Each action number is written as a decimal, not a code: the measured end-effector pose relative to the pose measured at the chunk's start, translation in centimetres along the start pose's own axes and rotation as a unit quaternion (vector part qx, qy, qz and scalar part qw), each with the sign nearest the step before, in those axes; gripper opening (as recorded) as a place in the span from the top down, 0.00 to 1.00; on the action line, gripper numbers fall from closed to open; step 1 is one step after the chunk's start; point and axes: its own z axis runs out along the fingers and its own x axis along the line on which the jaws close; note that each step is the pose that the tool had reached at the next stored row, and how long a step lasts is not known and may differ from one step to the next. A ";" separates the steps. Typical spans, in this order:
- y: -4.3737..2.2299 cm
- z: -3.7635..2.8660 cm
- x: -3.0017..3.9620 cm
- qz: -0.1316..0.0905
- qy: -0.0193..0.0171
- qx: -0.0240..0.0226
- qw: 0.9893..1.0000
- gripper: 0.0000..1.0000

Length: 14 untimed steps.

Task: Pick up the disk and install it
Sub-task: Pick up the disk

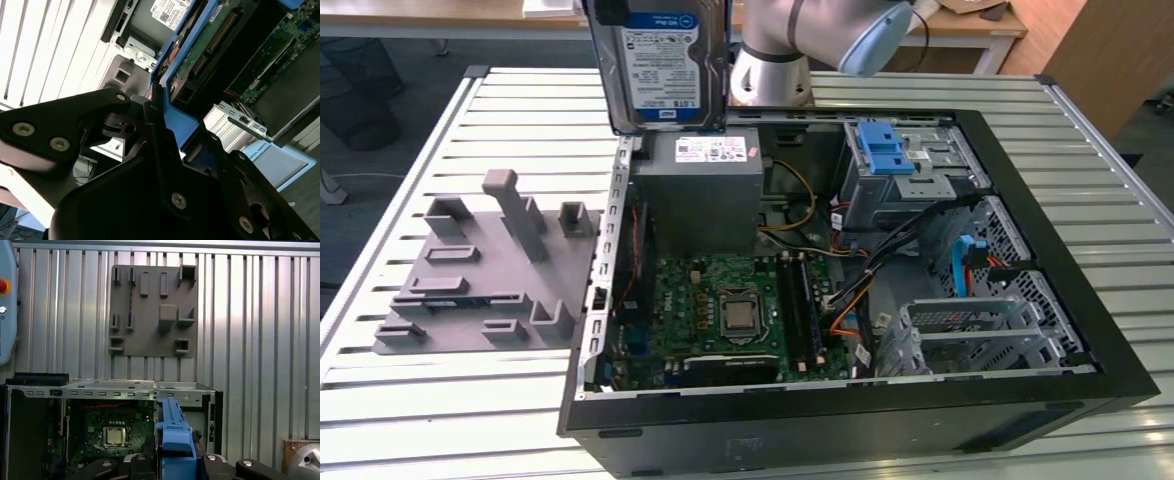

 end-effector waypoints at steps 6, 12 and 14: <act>0.00 0.02 2.26 0.000 0.000 0.000 1.000 0.64; -1.39 0.02 3.26 0.000 0.000 0.000 1.000 0.64; -2.28 0.03 3.32 0.000 0.000 0.000 1.000 0.64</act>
